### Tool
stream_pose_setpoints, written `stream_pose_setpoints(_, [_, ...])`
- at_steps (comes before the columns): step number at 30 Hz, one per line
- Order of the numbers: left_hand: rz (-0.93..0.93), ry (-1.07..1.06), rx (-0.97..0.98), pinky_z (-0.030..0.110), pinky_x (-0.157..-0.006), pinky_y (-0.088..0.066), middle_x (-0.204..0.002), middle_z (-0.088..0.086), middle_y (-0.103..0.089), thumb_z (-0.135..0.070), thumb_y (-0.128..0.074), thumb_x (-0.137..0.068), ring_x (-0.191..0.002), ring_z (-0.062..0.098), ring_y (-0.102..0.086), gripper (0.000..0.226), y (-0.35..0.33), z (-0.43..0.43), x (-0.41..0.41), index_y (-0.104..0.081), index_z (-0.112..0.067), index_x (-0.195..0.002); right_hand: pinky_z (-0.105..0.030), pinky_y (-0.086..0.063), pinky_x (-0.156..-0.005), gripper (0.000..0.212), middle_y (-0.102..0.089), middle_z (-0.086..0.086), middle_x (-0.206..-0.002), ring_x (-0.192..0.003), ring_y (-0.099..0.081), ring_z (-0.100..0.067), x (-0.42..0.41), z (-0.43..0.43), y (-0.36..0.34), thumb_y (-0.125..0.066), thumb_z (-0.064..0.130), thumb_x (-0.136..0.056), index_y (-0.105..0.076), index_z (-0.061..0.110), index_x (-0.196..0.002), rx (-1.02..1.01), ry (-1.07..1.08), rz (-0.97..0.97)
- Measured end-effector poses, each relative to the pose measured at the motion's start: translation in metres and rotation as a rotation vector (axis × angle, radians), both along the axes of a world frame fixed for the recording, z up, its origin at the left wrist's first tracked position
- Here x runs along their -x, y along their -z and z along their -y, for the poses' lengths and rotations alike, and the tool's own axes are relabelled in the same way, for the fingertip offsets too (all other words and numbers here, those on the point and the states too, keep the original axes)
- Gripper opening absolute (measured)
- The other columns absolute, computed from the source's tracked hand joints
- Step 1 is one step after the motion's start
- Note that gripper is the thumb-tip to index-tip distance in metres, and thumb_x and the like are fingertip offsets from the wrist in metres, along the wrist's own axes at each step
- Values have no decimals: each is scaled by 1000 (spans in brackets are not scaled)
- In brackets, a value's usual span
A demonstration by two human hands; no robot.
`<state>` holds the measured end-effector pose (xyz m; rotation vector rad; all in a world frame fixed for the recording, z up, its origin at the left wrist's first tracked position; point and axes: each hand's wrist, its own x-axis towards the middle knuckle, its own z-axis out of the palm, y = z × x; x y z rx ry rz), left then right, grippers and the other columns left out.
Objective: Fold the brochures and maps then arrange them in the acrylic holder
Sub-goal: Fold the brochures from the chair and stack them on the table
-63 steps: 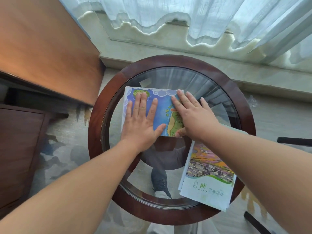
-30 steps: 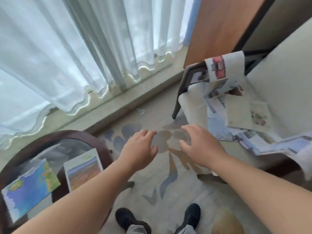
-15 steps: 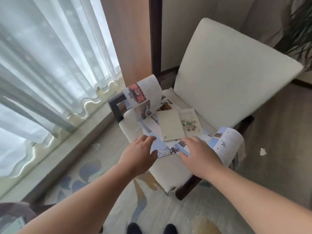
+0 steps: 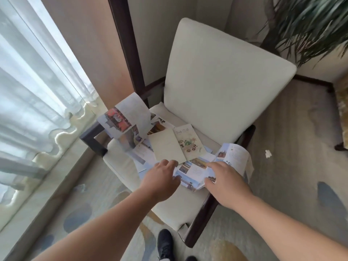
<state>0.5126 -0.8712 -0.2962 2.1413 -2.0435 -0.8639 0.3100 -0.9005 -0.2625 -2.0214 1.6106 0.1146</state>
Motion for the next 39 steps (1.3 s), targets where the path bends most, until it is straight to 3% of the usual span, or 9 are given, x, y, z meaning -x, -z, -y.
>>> stream_pose_setpoints(3, [8,0,-44,37,-98,-45,-140,3,-48,-42,-45,-96,-127,24,-46,51,16,15,-9,-38,-25,-143,-33,-43,-93,46,-46,4,-141,-126,-45,-19,-9,11,15,-47,39,-95,-44,25,-138,-15,6,6])
stream_pose_setpoints(7, [39,-11,-96,38,-95,-47,-139,5,-49,-41,-46,-95,-125,25,-48,52,49,42,-11,-37,-24,-143,-35,-40,-101,52,-40,3,-148,-132,-40,-18,-22,31,41,-47,39,-96,-38,23,-145,-66,-10,25])
stream_pose_setpoints(15, [123,-94,-181,45,-92,-46,-132,11,-51,-44,-51,-93,-120,31,-49,55,148,124,13,-37,-20,-140,-40,-45,-93,41,-47,-3,-138,-123,-45,-24,-40,108,109,-47,35,-96,-48,15,-131,-75,-106,19])
stream_pose_setpoints(24, [230,-180,-213,46,-92,-41,-130,12,-46,-44,-52,-91,-120,32,-44,52,221,169,31,-38,-18,-134,-37,-41,-92,48,-41,-4,-145,-127,-42,-25,-40,152,167,-45,33,-97,-41,16,-141,-120,-176,2])
stream_pose_setpoints(26, [272,-271,-222,50,-93,-39,-135,13,-40,-47,-52,-89,-125,34,-37,56,235,178,34,-31,-21,-134,-37,-42,-89,43,-44,-5,-139,-122,-44,-25,-40,157,173,-45,31,-96,-45,15,-136,-109,-170,-9])
stream_pose_setpoints(29, [296,-460,-305,63,-99,-33,-152,14,-14,-52,-47,-88,-138,38,-15,74,257,193,41,-10,-27,-146,-38,-42,-91,42,-45,-6,-139,-124,-43,-25,-42,164,181,-44,30,-96,-45,14,-136,-106,-158,-6])
stream_pose_setpoints(32, [321,-568,-325,68,-97,-33,-156,14,2,-49,-46,-88,-140,39,-4,79,275,199,48,1,-32,-149,-39,-41,-95,42,-44,-6,-140,-127,-41,-25,-43,165,187,-44,29,-96,-45,14,-136,-117,-165,14])
stream_pose_setpoints(37, [321,-601,-384,68,-98,-35,-160,16,8,-45,-50,-92,-145,41,2,87,280,198,46,12,-29,-151,-39,-42,-93,40,-45,-5,-137,-123,-42,-25,-40,160,189,-44,29,-96,-47,14,-133,-148,-175,23])
stream_pose_setpoints(39, [293,-602,-412,60,-97,-43,-159,23,0,-36,-54,-92,-144,44,-9,90,271,198,43,13,-24,-152,-39,-43,-91,38,-46,-5,-135,-121,-43,-25,-39,157,186,-44,29,-96,-48,14,-131,-158,-185,18])
